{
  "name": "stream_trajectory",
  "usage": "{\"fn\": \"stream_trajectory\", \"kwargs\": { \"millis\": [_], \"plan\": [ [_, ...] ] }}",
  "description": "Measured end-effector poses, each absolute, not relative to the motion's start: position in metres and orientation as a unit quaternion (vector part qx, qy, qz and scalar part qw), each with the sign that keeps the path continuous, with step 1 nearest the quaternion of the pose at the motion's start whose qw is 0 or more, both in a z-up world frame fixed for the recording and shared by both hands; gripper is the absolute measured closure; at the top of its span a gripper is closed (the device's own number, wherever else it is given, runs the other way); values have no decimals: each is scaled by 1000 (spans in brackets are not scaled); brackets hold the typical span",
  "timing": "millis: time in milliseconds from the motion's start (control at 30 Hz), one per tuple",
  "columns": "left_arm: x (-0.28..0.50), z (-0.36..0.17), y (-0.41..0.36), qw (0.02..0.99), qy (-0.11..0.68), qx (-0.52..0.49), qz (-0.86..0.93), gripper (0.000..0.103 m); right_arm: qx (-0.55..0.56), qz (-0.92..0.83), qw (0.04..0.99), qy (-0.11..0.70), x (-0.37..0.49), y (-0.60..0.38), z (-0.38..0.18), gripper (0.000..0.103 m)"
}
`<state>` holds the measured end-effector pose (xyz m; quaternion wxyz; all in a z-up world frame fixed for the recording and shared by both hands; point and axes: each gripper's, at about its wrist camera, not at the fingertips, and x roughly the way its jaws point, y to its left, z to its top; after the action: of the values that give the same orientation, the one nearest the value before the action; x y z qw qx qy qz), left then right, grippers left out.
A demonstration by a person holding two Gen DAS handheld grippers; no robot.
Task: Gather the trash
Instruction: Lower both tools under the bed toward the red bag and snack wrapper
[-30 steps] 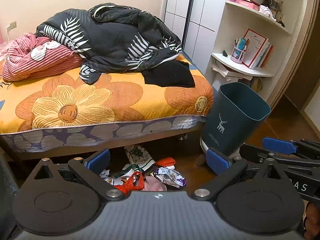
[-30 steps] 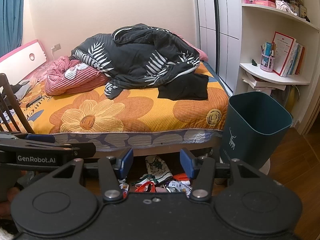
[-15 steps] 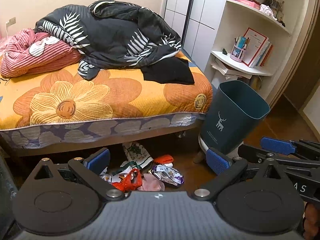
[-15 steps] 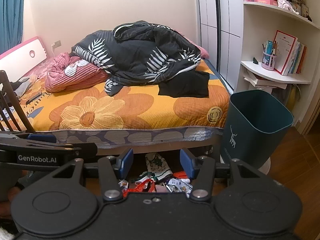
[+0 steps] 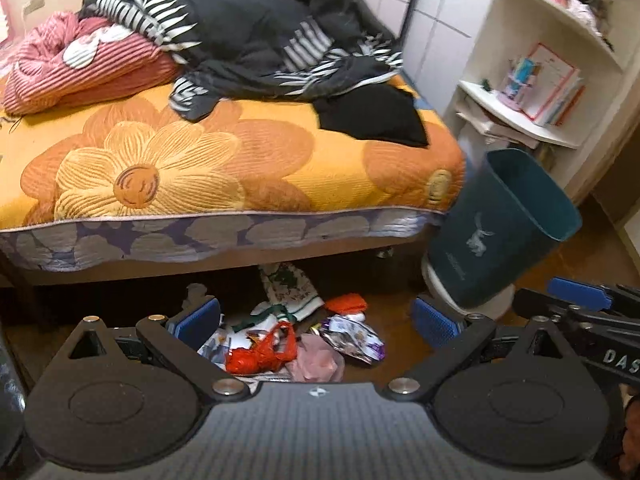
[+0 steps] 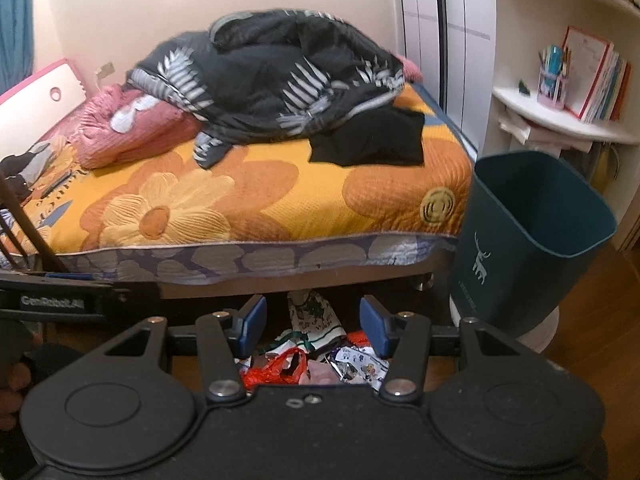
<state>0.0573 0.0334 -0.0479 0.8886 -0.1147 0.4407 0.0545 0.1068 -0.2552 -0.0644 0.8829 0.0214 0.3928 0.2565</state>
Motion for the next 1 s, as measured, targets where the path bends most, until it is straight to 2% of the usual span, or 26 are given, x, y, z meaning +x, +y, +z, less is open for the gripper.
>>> {"fn": "stream_trajectory", "kwargs": {
  "millis": [200,467,733,1000],
  "plan": [
    [104,-95,67,871,468,-119,90,0,3,258,865,430,167,-243,-112,51],
    [169,-194,95,822,547,-119,102,0,-55,282,821,493,231,-204,-213,51],
    [221,-302,105,760,641,-81,64,0,-145,325,760,544,262,-167,-309,51],
    [243,-387,122,689,714,-97,74,0,-241,352,710,561,264,-142,-385,51]
  ]
}}
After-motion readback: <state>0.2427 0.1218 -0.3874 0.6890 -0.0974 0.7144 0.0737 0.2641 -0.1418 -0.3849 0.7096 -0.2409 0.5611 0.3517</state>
